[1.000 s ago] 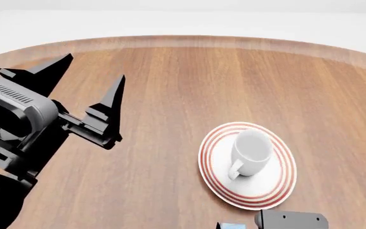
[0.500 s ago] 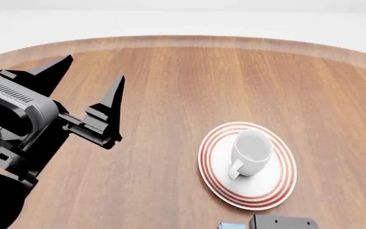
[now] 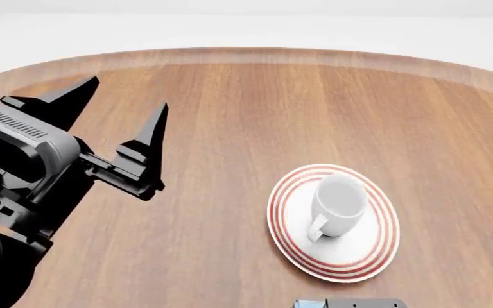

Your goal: Pick up the white mug and put it on the plate, and put the chocolate pudding to the right of the plate.

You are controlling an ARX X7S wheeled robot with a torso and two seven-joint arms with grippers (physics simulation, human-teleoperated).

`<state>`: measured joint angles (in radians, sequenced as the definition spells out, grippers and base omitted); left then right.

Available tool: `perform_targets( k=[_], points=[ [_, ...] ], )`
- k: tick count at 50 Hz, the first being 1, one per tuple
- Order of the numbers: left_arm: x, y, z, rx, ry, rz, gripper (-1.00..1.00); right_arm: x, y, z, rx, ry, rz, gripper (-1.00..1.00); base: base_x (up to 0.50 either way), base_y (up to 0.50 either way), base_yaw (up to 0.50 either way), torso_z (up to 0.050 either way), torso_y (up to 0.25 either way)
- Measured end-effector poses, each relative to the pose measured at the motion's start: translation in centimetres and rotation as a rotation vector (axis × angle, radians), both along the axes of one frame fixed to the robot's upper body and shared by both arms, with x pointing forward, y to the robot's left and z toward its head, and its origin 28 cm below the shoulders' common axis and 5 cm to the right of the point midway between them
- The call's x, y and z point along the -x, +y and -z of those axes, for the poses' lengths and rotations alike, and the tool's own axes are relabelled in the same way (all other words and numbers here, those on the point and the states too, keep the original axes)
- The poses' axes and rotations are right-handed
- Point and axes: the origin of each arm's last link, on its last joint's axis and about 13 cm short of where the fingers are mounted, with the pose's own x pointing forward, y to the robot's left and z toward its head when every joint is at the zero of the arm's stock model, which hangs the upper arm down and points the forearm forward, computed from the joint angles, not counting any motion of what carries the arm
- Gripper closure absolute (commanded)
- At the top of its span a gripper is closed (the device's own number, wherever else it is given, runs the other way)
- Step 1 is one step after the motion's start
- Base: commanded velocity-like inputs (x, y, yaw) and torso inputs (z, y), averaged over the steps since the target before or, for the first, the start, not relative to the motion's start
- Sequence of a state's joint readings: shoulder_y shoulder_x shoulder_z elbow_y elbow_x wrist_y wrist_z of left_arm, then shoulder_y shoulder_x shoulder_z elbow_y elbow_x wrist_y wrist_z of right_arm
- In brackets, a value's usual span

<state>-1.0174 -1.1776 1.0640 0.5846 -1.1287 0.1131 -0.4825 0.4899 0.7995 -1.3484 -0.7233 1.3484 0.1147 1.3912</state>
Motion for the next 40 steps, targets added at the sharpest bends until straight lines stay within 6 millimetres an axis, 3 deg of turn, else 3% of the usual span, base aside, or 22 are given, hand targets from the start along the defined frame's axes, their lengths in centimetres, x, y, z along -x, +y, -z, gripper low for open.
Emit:
perform_targets(
  k=[10,11,31,40],
  points=[
    [0.0,0.0,0.1,0.000,0.003,0.000,-1.00,-0.3,-0.1,0.7,0.012,0.017,0.002,-1.00,0.00,0.00,0.00,0.000,0.000],
    [0.0,0.0,0.1,0.000,0.003,0.000,-1.00,-0.3,-0.1,0.8,0.014,0.019,0.003,1.00,0.00,0.00,0.00,0.000,0.000],
    [-0.1,0.0,0.3,0.000,0.005,-0.001,-1.00,-0.5,-0.2,1.1,0.040,0.016,0.005,1.00,0.00,0.00,0.00,0.000,0.000],
    [0.0,0.0,0.4,-0.002,0.006,0.000,-1.00,-0.9,-0.4,0.1,0.043,-0.057,0.011,1.00,0.00,0.00,0.00,0.000,0.000]
  ],
)
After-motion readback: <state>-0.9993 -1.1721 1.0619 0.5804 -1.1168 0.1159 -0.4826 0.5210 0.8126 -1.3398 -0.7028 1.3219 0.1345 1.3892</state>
